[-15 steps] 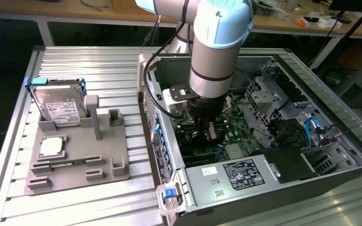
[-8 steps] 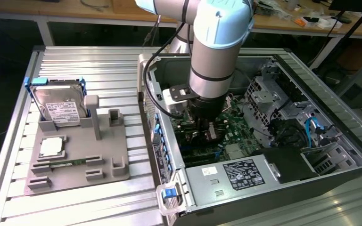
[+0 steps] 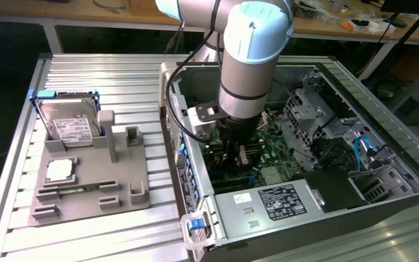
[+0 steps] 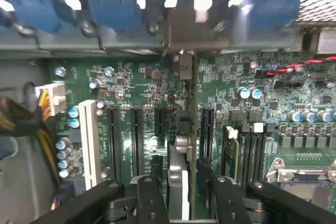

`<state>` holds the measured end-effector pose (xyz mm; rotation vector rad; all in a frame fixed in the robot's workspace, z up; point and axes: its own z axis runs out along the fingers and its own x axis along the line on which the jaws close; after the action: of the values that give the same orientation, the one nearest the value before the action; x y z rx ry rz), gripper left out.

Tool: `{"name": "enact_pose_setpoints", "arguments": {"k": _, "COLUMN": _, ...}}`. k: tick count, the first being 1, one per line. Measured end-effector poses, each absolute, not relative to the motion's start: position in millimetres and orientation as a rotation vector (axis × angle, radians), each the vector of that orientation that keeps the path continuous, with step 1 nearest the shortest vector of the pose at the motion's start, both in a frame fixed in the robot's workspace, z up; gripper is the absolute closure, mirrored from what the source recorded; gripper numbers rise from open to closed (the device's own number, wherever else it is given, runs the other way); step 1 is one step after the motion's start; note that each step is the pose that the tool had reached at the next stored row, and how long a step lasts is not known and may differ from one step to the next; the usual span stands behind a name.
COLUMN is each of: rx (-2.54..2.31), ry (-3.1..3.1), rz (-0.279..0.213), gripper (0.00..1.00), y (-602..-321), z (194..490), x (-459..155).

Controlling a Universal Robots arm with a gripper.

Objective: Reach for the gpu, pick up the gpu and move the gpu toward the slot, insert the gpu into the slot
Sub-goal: 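Insert the gpu into the slot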

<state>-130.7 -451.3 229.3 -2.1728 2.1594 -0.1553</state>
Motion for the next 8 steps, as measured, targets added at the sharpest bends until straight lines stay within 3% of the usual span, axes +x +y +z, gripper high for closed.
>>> {"name": "enact_pose_setpoints", "arguments": {"k": 8, "rx": -2.173, "ry": 2.160, "rz": -0.156, "gripper": 0.61, "y": -451.3, "z": 231.4, "x": -130.7}}
